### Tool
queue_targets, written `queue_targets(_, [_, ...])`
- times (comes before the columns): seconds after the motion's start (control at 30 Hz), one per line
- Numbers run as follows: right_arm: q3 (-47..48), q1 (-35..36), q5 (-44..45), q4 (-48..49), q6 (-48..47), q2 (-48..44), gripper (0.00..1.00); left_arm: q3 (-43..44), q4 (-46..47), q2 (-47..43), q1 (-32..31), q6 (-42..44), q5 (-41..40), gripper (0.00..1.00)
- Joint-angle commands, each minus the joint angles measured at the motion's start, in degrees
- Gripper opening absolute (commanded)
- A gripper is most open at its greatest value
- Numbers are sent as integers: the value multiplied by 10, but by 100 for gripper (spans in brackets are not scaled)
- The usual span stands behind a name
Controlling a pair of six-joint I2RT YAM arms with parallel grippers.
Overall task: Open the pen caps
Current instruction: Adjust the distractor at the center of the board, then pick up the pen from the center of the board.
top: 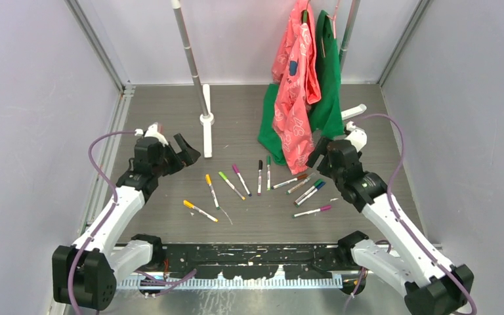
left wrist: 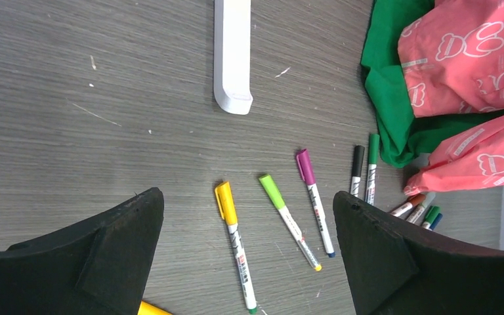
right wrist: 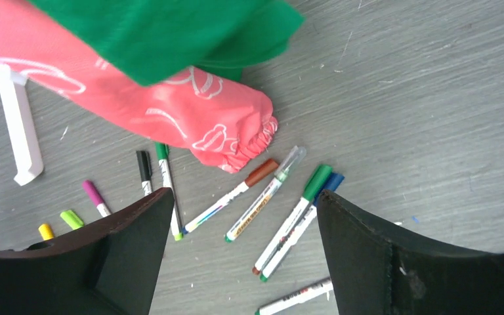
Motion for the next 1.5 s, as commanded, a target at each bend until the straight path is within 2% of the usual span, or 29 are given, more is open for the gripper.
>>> queue_targets(0.0, [13,16,-6,-73,22,-59,83,9,12,-3,-9,-27,5,100])
queue_targets(0.17, [26,57,-36,-117,23,-62,75,11,-32,-15,-31,-40,-6,100])
queue_targets(0.3, [34,128,7,-131,36,-28,73,23,-68,-17,-56,-50,-6,100])
queue_targets(0.37, [38,159,33,-129,53,0,73,28,-79,-19,-74,-45,-3,100])
queue_targets(0.47, [54,189,51,-120,94,56,73,28,-116,-40,-103,-60,-60,100])
queue_targets(0.53, [70,209,66,-116,125,99,73,21,-118,-49,-104,-77,-65,100])
queue_targets(0.67, [110,239,91,-117,182,170,68,47,-188,-29,-104,-69,-88,100])
queue_targets(0.83, [143,244,94,-109,250,243,56,71,-223,-7,-104,-62,-92,100])
queue_targets(0.97, [164,244,96,-96,300,295,51,91,-241,5,-105,-51,-80,100])
queue_targets(1.2, [186,239,108,-95,390,368,49,92,-248,0,-104,-40,-59,100])
queue_targets(1.3, [165,221,95,-87,432,378,44,96,-257,-1,-104,-33,-54,100])
queue_targets(1.47, [134,201,77,-80,470,386,43,108,-272,-8,-104,-22,-54,100])
